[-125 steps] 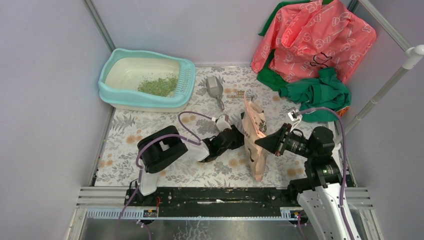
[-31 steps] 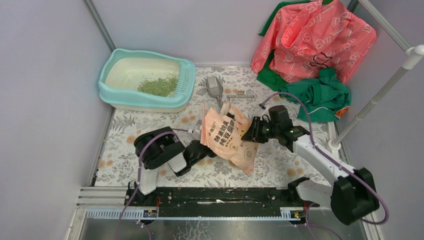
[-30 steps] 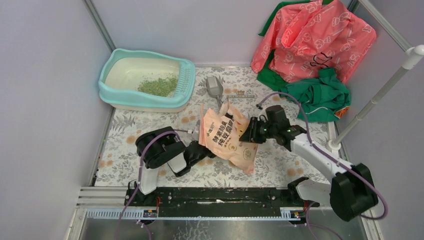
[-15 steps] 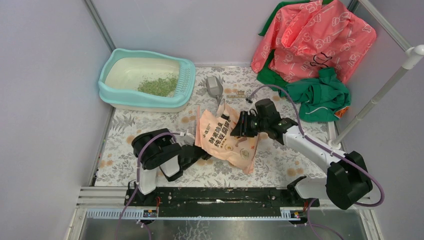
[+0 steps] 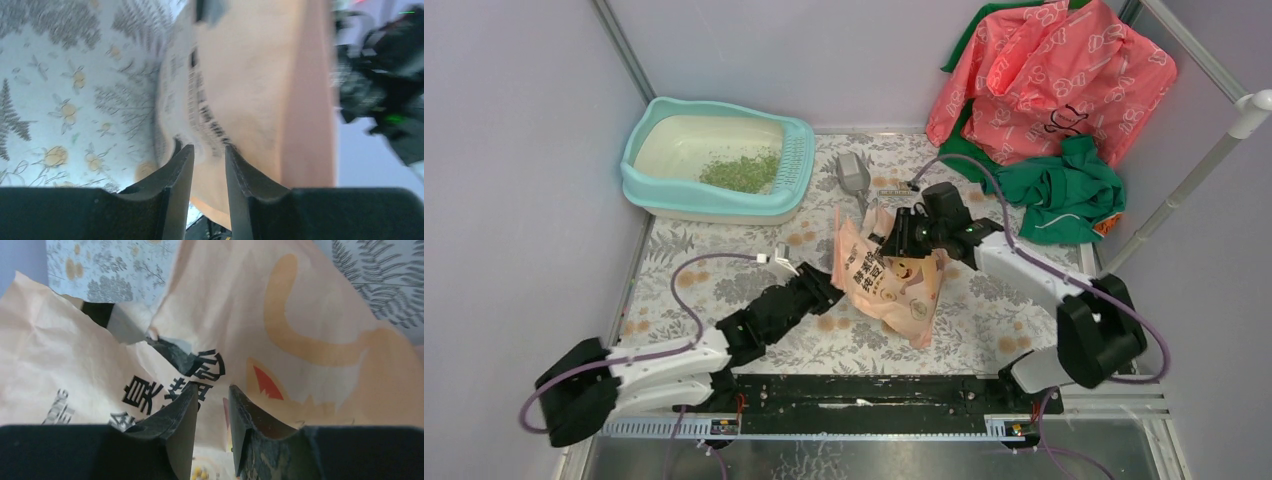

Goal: Fill the litter box with clean litter
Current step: Adjust the cat litter bag at the center of the board.

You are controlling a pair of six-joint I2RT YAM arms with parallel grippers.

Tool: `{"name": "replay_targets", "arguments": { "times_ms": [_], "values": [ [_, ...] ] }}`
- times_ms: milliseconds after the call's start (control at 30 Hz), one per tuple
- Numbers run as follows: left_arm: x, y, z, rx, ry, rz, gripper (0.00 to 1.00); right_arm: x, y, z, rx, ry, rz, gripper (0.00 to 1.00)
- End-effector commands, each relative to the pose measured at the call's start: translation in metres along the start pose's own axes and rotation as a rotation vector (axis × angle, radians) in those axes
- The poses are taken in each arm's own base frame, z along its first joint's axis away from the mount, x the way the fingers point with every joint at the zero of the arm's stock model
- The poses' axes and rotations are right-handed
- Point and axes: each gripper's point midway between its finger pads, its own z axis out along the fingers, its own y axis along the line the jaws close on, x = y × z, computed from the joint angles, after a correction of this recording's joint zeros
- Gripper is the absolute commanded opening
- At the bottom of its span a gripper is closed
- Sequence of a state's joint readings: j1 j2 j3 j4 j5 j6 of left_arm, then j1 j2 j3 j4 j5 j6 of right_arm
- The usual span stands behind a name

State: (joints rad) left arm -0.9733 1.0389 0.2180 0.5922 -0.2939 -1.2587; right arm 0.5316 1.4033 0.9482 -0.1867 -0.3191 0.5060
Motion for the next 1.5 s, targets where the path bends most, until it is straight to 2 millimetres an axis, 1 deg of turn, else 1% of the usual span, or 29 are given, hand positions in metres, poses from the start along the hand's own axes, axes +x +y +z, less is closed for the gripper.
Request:
{"name": "replay_targets", "arguments": {
  "times_ms": [0, 67, 167, 300, 367, 433, 533, 667, 767, 867, 933, 1033, 1133, 1267, 1333, 1367, 1467],
  "values": [
    [-0.025, 0.015, -0.022, -0.208, -0.057, 0.2, 0.37, 0.004, 0.018, 0.031, -0.079, 0.043, -0.014, 0.36],
    [-0.029, 0.003, -0.027, -0.198, -0.055, 0.212, 0.37, 0.013, 0.02, 0.046, -0.085, 0.07, -0.009, 0.35],
    [-0.028, -0.002, -0.033, -0.211, -0.048, 0.229, 0.37, 0.024, 0.019, 0.064, -0.08, 0.101, -0.007, 0.34],
    [-0.025, -0.005, -0.038, -0.222, -0.056, 0.241, 0.37, 0.024, 0.018, 0.078, -0.08, 0.092, -0.011, 0.34],
    [-0.026, -0.01, -0.04, -0.222, -0.06, 0.252, 0.37, 0.021, 0.018, 0.082, -0.077, 0.092, -0.016, 0.35],
    [-0.028, -0.016, -0.042, -0.226, -0.068, 0.266, 0.37, 0.019, 0.019, 0.084, -0.075, 0.096, -0.024, 0.35],
    [-0.027, -0.029, -0.04, -0.205, -0.062, 0.279, 0.37, 0.014, 0.026, 0.083, -0.098, 0.091, -0.034, 0.36],
    [-0.016, -0.048, -0.033, -0.186, -0.028, 0.312, 0.37, 0.004, 0.039, 0.077, -0.119, 0.071, -0.059, 0.37],
    [-0.009, -0.063, -0.03, -0.17, -0.02, 0.341, 0.37, 0.003, 0.042, 0.074, -0.113, 0.087, -0.071, 0.38],
    [-0.005, -0.071, -0.029, -0.157, -0.018, 0.348, 0.37, 0.0, 0.048, 0.072, -0.118, 0.09, -0.087, 0.38],
    [-0.003, -0.069, -0.026, -0.171, -0.016, 0.36, 0.38, -0.005, 0.048, 0.067, -0.107, 0.075, -0.095, 0.38],
    [0.005, -0.061, -0.017, -0.195, 0.002, 0.379, 0.38, -0.016, 0.046, 0.054, -0.06, 0.024, -0.119, 0.41],
    [0.018, -0.048, -0.004, -0.23, 0.023, 0.41, 0.38, -0.028, 0.037, 0.039, 0.008, -0.006, -0.138, 0.44],
    [0.027, -0.034, 0.011, -0.274, 0.028, 0.443, 0.38, -0.05, 0.015, 0.015, 0.087, -0.056, -0.124, 0.48],
    [0.025, -0.027, 0.016, -0.296, 0.01, 0.455, 0.39, -0.06, 0.006, 0.005, 0.102, -0.086, -0.115, 0.5],
    [0.02, -0.02, 0.02, -0.314, -0.001, 0.456, 0.39, -0.065, 0.002, 0.0, 0.114, -0.096, -0.113, 0.51],
    [0.009, 0.003, 0.034, -0.352, -0.006, 0.444, 0.39, -0.074, -0.008, -0.004, 0.157, -0.109, -0.118, 0.49]
  ]
}}
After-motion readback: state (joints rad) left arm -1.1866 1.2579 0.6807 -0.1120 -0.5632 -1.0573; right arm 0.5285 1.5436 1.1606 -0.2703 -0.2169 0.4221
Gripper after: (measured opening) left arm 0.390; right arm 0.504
